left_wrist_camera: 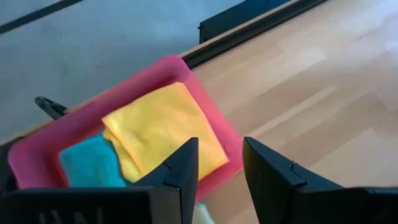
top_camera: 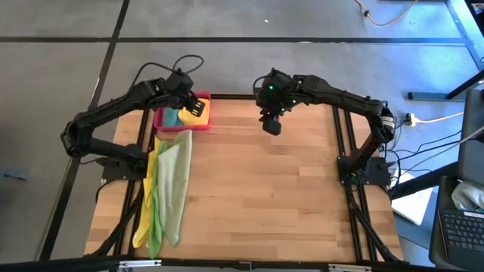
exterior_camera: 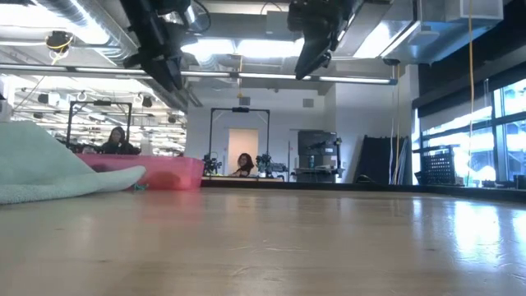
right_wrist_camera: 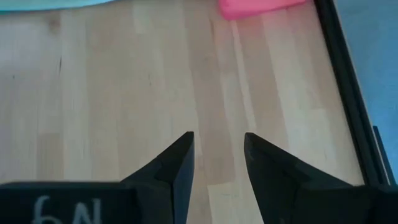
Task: Fold microfiber towels
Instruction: Fold the light green microfiber towel
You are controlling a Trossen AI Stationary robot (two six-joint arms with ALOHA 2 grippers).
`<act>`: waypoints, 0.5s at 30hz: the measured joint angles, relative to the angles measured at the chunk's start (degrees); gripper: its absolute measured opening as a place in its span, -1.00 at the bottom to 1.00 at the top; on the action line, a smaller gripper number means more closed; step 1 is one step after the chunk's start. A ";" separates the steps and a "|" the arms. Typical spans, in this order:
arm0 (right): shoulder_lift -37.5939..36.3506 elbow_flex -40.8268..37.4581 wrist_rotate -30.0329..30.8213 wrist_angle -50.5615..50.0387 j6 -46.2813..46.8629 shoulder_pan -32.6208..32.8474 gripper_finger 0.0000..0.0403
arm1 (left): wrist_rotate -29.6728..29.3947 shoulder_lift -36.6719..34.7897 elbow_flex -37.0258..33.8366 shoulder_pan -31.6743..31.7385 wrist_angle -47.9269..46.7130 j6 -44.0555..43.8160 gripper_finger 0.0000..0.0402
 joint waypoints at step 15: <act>-0.09 -0.04 -3.07 -5.48 -8.86 -0.66 -0.29 | -4.75 0.02 -0.02 -6.68 -2.40 -10.57 -0.42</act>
